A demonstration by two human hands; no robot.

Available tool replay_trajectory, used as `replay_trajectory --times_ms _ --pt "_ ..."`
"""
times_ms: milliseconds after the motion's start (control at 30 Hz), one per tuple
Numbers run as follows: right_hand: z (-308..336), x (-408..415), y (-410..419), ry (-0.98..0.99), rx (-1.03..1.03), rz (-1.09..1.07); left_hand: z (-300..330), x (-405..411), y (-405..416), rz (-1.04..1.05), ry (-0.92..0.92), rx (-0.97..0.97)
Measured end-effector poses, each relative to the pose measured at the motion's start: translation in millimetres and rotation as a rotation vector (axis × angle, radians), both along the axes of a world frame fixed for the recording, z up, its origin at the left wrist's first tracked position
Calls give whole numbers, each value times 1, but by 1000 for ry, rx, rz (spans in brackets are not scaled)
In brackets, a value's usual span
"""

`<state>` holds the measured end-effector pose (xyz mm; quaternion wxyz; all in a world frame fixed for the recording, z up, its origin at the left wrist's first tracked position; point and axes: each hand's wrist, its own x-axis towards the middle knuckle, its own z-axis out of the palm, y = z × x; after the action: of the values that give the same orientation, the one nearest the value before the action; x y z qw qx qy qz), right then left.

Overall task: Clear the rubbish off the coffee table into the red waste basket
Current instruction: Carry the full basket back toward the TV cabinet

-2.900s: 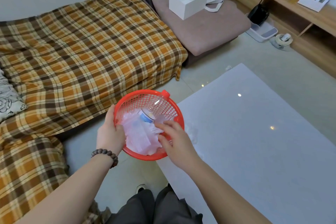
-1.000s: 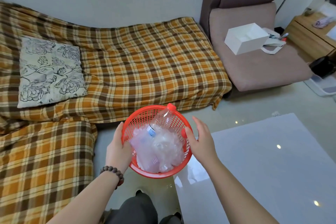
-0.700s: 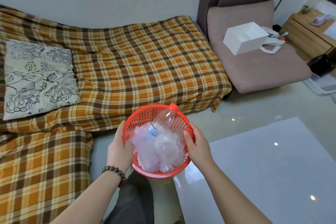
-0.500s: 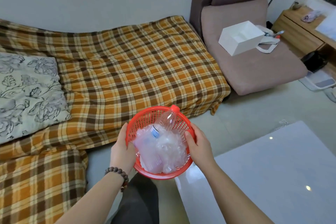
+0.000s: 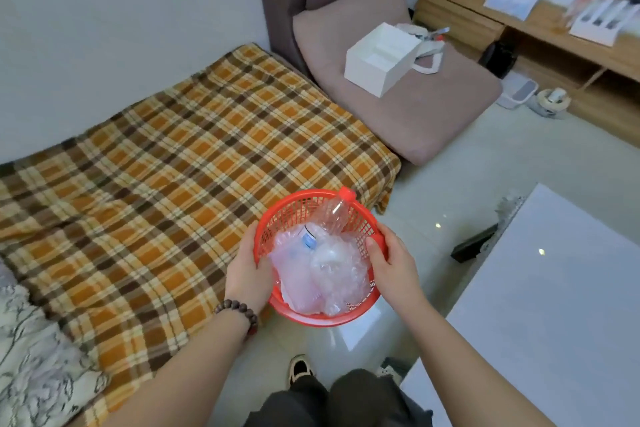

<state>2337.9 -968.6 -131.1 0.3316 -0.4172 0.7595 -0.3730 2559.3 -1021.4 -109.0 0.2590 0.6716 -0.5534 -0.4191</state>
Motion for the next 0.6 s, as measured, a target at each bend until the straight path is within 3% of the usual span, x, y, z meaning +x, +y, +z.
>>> replay_trajectory --times_ms 333,600 --pt "5 -62 -16 12 -33 -298 -13 -88 -80 -285 42 -25" --pt "-6 -156 -54 -53 -50 -486 -27 -209 -155 -488 70 -42"
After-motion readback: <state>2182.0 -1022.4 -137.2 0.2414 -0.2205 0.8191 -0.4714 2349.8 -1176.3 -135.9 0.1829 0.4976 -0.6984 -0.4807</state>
